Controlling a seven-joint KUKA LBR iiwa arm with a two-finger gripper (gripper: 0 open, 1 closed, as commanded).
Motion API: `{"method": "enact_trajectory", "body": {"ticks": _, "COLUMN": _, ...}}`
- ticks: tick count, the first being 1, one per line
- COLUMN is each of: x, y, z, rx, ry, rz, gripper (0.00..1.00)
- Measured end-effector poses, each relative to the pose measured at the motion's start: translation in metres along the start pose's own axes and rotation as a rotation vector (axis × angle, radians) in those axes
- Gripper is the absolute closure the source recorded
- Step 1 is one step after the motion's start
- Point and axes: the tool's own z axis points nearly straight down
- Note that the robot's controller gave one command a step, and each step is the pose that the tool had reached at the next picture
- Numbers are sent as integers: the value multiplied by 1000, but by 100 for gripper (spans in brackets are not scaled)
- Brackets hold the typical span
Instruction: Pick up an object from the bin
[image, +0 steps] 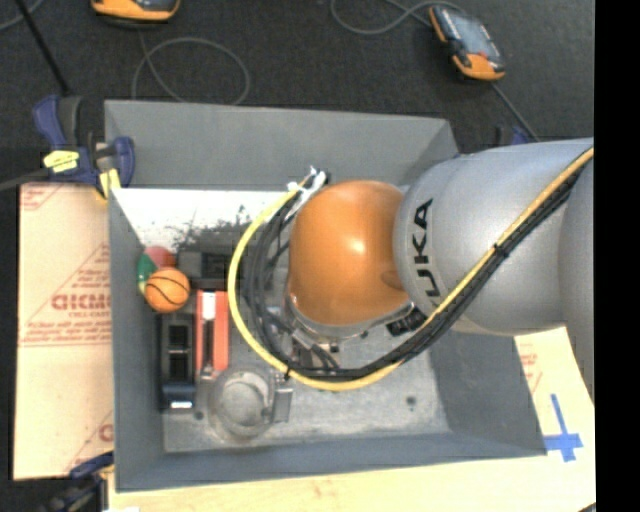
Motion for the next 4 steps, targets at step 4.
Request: {"method": "enact_trajectory", "body": {"ticks": 4, "x": 11, "y": 15, "z": 88, "rx": -1, "ry": -6, "rz": -92, "gripper": 0}}
